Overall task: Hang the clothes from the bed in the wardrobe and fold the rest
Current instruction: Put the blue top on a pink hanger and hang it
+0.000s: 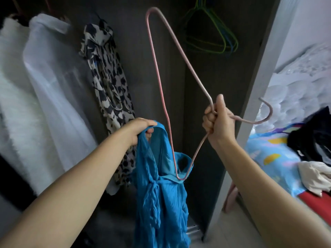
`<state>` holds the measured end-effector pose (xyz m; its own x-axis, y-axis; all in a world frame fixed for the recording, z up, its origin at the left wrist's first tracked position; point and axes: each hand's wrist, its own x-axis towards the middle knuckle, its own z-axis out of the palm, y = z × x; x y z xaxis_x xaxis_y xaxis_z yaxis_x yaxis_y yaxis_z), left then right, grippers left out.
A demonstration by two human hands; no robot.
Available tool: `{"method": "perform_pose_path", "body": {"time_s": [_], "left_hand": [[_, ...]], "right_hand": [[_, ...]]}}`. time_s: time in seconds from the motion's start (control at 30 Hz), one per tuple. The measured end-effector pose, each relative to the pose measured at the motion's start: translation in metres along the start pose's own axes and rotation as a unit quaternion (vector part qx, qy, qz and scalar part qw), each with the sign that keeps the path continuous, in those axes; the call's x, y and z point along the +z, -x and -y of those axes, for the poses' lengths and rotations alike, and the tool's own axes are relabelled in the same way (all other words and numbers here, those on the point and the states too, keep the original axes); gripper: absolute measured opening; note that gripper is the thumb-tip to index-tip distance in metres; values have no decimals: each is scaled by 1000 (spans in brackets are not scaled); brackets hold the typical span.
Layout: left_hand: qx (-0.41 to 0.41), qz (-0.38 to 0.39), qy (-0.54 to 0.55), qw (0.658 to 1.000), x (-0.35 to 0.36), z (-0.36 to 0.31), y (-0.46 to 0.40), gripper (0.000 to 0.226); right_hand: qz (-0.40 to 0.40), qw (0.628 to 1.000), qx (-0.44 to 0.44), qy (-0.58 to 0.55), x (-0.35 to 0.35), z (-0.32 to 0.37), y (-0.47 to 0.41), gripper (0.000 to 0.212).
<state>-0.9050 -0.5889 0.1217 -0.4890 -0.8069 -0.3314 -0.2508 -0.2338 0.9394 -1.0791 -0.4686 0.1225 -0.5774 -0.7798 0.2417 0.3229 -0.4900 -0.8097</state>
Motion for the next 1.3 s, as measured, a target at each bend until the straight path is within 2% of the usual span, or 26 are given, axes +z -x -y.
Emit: {"method": "perform_pose_path", "body": {"time_s": [0.17,0.3,0.43,0.5,0.57,0.63,0.73,0.83,0.97,1.0,1.07,1.1,1.13,1.17,1.27,1.3], "left_hand": [[-61,78,78,992,-13,-9,8,21],[-79,116,80,987,-24,-12,13,39],[-81,141,57,985,-26,-11,16,67],[-60,141,77,985,-27,-14,18,63],[-42,129,114,984,-32,-18,17,58],[-41,82,168,982,-41,-17,15,60],[-39,-26,216,975,-55,-3,6,47],[-47,-117,206,970,-62,21,-7,35],[-50,-188,187,963,-60,48,-17,29],[-46,-200,182,962,-58,51,-19,24],[-33,-212,165,963,-51,51,-22,19],[-25,-202,160,966,-47,50,-22,17],[-20,-177,158,971,-43,47,-22,16],[-21,-138,155,978,-38,44,-19,16],[-22,20,97,995,-22,36,-2,15],[-12,63,67,996,-19,36,2,14]], "right_hand": [[-3,999,44,-14,-11,-23,9,61],[36,997,29,-67,-3,-9,18,59],[88,992,-9,-89,10,6,15,54],[102,994,12,-41,10,-7,11,58],[109,992,39,52,0,-29,7,63],[114,981,72,141,-19,-44,6,61],[142,945,116,272,-45,-41,7,53],[187,893,149,382,-53,-28,12,50],[218,829,197,476,-52,-13,18,48],[230,805,205,508,-50,-10,19,47],[266,727,187,605,-48,-6,23,41],[280,700,170,635,-46,-5,25,38],[280,696,163,641,-44,-3,26,36],[275,706,162,633,-43,1,25,34],[248,768,159,569,-36,14,16,31],[257,776,161,553,-32,16,14,30]]}}
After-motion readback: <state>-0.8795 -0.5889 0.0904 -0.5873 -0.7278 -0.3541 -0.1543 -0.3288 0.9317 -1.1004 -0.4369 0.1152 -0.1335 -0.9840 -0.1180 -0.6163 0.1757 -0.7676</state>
